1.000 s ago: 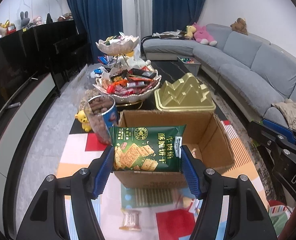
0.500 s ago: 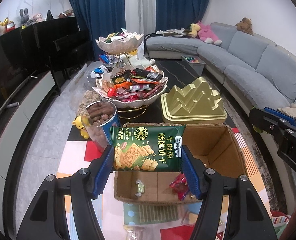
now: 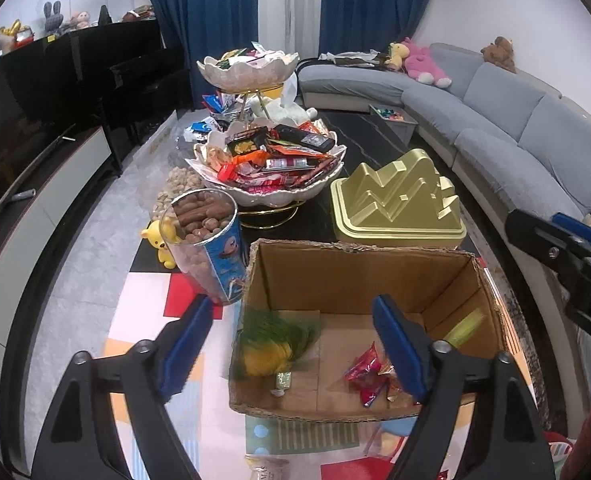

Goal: Organize snacks
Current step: 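Open both tools to drop the cracker packet and candy into the box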

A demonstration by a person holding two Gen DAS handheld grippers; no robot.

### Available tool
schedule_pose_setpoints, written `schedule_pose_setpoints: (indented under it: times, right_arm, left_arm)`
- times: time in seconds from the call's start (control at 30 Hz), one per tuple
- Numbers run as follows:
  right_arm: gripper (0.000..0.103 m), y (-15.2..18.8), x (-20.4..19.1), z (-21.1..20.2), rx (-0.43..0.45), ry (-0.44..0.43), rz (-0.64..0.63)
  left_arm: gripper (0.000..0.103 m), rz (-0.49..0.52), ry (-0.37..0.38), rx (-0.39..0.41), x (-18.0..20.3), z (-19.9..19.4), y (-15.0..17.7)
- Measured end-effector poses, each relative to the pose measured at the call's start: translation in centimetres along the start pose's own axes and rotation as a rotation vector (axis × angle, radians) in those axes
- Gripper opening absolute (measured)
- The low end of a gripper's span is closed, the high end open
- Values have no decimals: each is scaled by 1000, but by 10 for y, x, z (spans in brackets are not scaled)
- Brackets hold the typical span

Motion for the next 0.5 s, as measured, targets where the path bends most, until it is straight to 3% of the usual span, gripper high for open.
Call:
schedule_pose_setpoints:
  times: [0.23,0.5]
  right_arm:
    - [75,-2,5,-12,17,15,11]
    - [75,3,11,-29,30,17,21]
  left_arm:
    - [100,-11,-12,18,-5,-12,1]
    - [102,-9,-13,47,-3,-35,1]
Point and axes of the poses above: each gripper's, at about its wrist camera, not at the fingertips, and z roughly the way its jaws point, x to its right, y to its underside, the point moved 9 cm from there along z, roughly the way its jaws point, and after that the axes turned 7 degrees about -x, right-handed, at the moved point
